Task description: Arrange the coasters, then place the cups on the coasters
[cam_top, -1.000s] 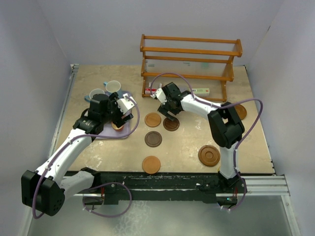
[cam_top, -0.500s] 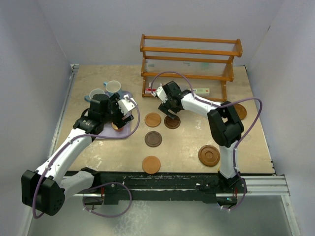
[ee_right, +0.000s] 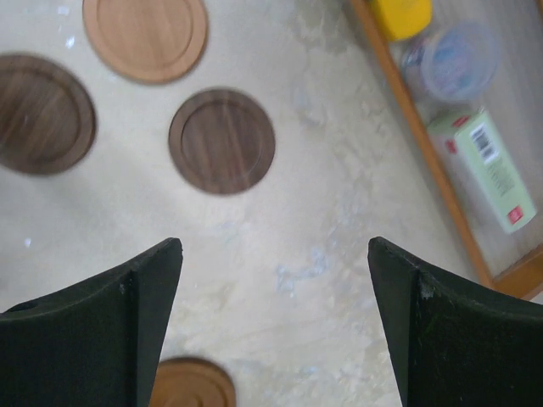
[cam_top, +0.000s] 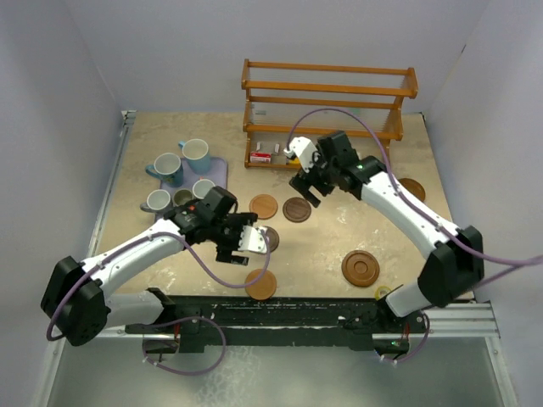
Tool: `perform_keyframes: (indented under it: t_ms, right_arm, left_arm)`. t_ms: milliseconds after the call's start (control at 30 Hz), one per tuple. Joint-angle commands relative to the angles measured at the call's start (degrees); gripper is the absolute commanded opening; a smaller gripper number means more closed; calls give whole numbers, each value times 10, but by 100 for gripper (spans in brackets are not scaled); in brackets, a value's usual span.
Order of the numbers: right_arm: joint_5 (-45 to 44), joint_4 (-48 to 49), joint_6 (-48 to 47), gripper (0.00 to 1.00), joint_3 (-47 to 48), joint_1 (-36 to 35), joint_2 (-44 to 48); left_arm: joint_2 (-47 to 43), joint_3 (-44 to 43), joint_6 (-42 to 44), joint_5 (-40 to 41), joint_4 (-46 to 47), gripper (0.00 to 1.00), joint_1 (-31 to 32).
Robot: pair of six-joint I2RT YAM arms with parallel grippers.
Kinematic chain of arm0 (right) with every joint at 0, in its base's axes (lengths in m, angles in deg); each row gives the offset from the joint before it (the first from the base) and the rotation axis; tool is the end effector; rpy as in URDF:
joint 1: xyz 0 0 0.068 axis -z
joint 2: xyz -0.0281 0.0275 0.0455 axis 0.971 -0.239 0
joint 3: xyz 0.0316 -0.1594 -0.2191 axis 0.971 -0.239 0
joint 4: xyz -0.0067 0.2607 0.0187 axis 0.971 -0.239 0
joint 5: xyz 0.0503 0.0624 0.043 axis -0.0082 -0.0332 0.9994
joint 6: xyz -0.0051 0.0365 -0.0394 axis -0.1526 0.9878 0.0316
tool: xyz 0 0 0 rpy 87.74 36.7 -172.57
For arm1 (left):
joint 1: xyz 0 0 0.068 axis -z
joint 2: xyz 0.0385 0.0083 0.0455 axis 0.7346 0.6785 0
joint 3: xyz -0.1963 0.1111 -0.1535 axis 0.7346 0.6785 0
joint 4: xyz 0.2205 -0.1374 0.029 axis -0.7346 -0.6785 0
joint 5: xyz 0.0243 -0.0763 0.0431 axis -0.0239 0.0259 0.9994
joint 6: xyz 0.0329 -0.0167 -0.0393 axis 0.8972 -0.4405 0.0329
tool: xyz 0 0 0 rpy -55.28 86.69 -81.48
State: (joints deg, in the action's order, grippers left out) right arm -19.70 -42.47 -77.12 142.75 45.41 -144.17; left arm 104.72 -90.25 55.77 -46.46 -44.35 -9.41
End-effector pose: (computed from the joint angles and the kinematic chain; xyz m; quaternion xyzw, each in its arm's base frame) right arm 0.2951 0.1777 0.3165 -0.4226 0.8094 0.0503 0.4047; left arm 0.1755 -0.1558 0.2369 0.7142 0.6066 -0.1697 0.3051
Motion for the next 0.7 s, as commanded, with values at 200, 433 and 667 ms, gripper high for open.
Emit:
perform_keyframes:
  t_ms: [200, 433, 667]
  right_arm:
    - [100, -61, -24, 93, -148, 84, 182]
    - [134, -35, -18, 93, -193, 129, 240]
    - [142, -38, -21, 93, -206, 133, 237]
  left_arm:
    - [55, -12, 103, -8, -70, 81, 140]
    - [92, 3, 107, 16, -40, 81, 214]
    - [121, 29, 113, 40, -3, 81, 245]
